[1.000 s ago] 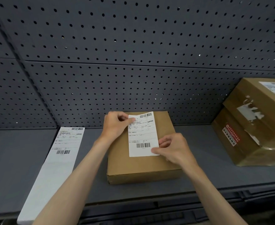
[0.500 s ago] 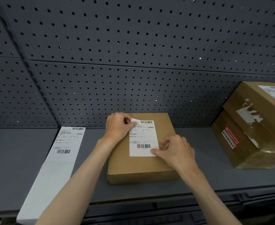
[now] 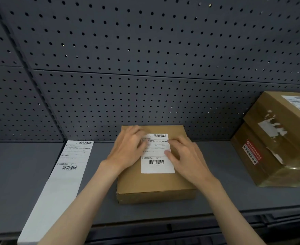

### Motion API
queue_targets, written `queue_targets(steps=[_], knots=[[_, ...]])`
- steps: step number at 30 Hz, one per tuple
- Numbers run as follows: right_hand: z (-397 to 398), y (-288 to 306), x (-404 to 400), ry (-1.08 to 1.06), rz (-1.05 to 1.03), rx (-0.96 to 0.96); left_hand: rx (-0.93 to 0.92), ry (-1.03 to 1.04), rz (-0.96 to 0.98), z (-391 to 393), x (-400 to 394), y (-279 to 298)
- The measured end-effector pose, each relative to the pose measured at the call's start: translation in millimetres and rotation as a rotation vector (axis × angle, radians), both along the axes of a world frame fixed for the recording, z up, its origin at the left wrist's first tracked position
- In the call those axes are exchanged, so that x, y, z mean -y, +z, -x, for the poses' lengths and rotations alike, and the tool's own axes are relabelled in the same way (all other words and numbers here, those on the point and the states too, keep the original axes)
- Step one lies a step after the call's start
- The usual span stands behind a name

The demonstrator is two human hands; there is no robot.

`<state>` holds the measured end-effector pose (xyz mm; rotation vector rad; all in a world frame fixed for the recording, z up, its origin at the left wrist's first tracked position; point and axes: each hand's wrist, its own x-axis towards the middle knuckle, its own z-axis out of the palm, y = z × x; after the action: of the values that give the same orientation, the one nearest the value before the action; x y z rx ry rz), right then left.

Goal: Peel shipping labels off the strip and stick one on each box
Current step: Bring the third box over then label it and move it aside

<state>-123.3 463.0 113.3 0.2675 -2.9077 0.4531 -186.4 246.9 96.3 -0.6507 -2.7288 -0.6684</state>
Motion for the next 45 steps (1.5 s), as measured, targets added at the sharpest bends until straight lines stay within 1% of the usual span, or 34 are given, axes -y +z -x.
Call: queue_targets(steps=[3, 6, 8, 12, 16, 19, 21, 23, 26, 30, 33, 36, 38, 41, 43, 45], knots=[[26, -8, 3, 0.182, -0.045, 0.093, 0.074, -0.102, 0.068, -7, -5, -3], [38, -13, 13, 0.252, -0.089, 0.172, 0.212, -0.132, 0.114, -8, -11, -6], [40, -15, 15, 0.264, -0.132, 0.190, 0.252, -0.125, 0.186, -7, -12, -11], [38, -19, 2, 0.195, -0.173, 0.169, 0.222, -0.093, 0.276, -7, -1, -17], [36, -23, -10, 0.133, -0.178, 0.165, 0.213, -0.065, 0.262, -10, 5, -19], [31, -21, -8, 0.127, -0.164, 0.109, 0.191, -0.057, 0.237, -15, 3, -15], [22, -16, -7, 0.156, -0.120, 0.079, 0.194, -0.066, 0.182, -24, 3, -8], [9, -15, -3, 0.235, -0.067, 0.111, 0.241, -0.120, 0.138, -39, 0, -1], [-4, -24, 4, 0.310, -0.079, 0.154, 0.263, -0.194, 0.169, -58, -5, -7], [-8, -22, -12, 0.223, -0.077, 0.162, 0.225, -0.123, 0.210, -59, 10, -17], [-11, -17, -22, 0.182, -0.076, 0.185, 0.212, -0.111, 0.222, -60, 17, -18], [-18, -14, -16, 0.211, -0.065, 0.123, 0.153, -0.136, 0.183, -69, 13, -14], [-28, -16, -11, 0.282, -0.027, 0.085, 0.126, -0.184, 0.158, -82, 11, -13], [-45, -28, -9, 0.395, -0.049, 0.089, 0.098, -0.272, 0.197, -99, 15, -19], [-51, -35, -16, 0.403, -0.063, 0.067, 0.087, -0.282, 0.205, -102, 24, -21], [-53, -36, -28, 0.359, -0.081, 0.024, 0.064, -0.256, 0.210, -103, 35, -21]])
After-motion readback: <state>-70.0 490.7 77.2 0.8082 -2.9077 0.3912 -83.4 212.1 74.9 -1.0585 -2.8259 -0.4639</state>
